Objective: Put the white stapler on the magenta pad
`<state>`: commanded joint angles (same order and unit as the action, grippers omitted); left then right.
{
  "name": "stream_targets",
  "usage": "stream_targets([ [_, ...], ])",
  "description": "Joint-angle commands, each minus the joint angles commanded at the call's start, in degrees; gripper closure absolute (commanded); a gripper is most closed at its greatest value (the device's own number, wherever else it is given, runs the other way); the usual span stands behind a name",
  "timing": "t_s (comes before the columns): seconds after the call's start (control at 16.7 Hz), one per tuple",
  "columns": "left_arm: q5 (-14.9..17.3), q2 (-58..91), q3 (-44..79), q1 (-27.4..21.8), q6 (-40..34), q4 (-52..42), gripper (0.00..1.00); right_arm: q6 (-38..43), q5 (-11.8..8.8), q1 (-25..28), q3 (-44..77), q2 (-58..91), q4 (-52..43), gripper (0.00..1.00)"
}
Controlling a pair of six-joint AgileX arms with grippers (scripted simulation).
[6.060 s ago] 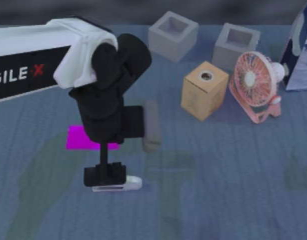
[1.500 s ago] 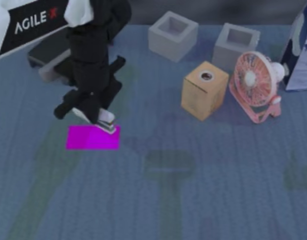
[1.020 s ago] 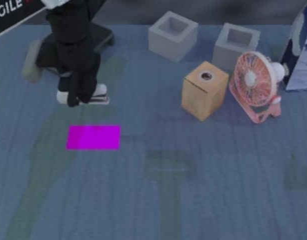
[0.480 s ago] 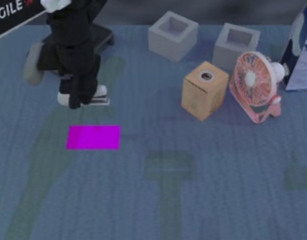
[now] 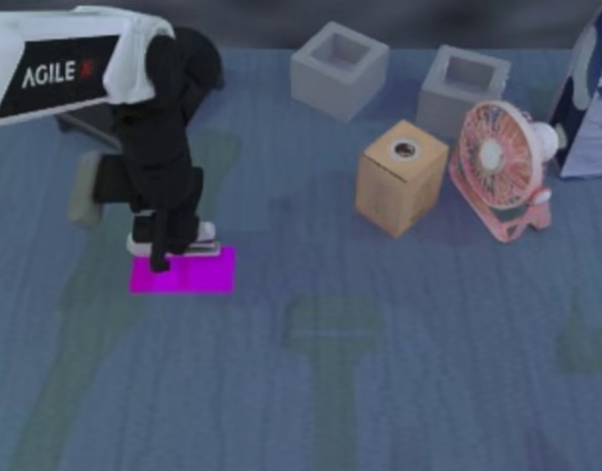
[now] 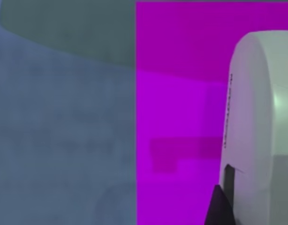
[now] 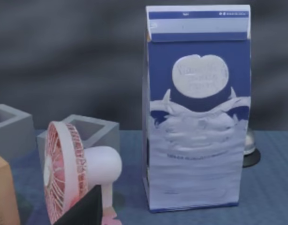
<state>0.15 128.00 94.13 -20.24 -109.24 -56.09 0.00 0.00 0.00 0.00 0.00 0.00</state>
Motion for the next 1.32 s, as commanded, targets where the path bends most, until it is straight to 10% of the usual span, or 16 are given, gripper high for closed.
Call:
stream_targets([
  [0.3,0.01,0.19,-0.63,0.02,-0.01,0.65,1.0,0.0,0.0,0.0,0.0,0.0,0.0,0.0],
  [1.08,0.01,0.19,-0.63,0.02,-0.01,0.65,0.02,0.0,0.0,0.0,0.0,0.0,0.0,0.0],
  [1.32,0.01,0.19,-0.63,0.02,-0.01,0.65,0.0,0.0,0.0,0.0,0.0,0.0,0.0,0.0],
])
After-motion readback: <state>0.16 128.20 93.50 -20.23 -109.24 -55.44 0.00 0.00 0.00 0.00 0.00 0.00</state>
